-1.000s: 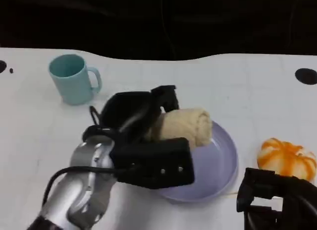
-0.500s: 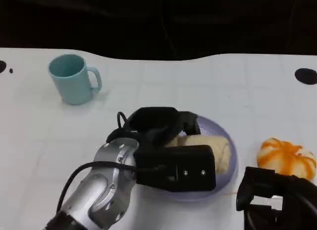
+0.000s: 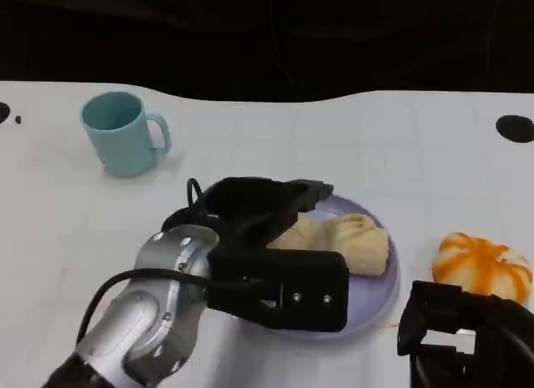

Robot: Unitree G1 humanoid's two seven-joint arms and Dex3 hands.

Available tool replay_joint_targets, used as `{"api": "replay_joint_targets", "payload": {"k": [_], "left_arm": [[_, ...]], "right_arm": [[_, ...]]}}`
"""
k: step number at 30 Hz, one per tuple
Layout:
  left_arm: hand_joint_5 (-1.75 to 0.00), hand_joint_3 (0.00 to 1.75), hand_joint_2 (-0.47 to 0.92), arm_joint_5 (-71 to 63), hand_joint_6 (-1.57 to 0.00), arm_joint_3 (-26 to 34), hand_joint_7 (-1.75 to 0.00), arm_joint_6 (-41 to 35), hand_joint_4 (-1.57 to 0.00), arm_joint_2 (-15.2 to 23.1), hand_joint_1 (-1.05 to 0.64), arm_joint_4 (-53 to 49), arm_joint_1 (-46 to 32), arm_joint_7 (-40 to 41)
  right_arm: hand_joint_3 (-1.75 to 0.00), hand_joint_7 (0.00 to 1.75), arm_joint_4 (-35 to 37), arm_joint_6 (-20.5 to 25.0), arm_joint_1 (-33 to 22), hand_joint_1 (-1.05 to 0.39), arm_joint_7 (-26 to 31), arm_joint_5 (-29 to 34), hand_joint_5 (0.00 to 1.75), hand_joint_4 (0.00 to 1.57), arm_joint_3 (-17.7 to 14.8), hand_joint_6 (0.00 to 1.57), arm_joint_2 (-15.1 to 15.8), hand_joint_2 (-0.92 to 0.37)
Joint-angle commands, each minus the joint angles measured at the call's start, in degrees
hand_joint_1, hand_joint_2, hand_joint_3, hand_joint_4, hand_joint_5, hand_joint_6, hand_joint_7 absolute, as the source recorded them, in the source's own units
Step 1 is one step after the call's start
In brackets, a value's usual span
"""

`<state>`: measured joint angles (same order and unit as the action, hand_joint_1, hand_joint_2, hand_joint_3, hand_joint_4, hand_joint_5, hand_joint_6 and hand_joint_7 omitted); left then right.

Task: Grasp the towel on the left side of the plate with the left hand and place it into the plate.

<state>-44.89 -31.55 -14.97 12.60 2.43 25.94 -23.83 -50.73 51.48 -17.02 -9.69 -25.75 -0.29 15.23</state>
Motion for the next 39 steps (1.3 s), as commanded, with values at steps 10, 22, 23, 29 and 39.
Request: {"api": "replay_joint_targets", "payload": {"k": [10,22,23,29,39], "left_arm": [[-0.64,0.15,0.92,1.91,-0.17,8.23,-0.02,3.68,-0.06,11.77,-0.8,15.07,-7.92,-3.95],[-0.53,0.14,0.92,10.46,-0.26,23.29,-0.03,9.72,-0.21,18.73,-0.71,25.56,-21.82,-2.83],[-0.51,0.14,0.92,12.33,-0.28,24.84,-0.03,9.8,-0.23,18.35,-0.69,26.34,-23.23,-2.76],[-0.43,0.17,0.92,30.44,-0.61,33.43,-0.07,8.55,-0.63,10.42,-0.33,29.01,-30.86,-1.03],[-1.29,0.93,0.65,58.65,-0.98,42.79,-0.75,-9.06,-0.86,-1.69,-0.16,36.87,-40.81,2.81]], "right_arm": [[-1.44,1.61,0.94,-0.73,0.53,0.08,-0.84,-0.16,1.75,0.79,-0.78,0.67,0.82,-0.51],[-1.45,1.62,0.41,0.4,1.3,0.08,-0.26,0.09,1.75,0.8,-0.16,0.66,0.97,-0.5],[-1.45,1.62,0.42,0.37,1.33,0.08,-0.19,0.14,1.75,0.8,-0.09,0.66,0.93,-0.51],[-1.44,1.62,0.53,0.62,1.81,0.08,0.05,0.2,1.75,0.8,0.24,0.67,0.82,-0.51],[-1.44,1.62,1.16,-0.4,1.89,0.06,-0.47,0.36,1.75,0.82,0.54,0.67,1.0,-0.49]]}}
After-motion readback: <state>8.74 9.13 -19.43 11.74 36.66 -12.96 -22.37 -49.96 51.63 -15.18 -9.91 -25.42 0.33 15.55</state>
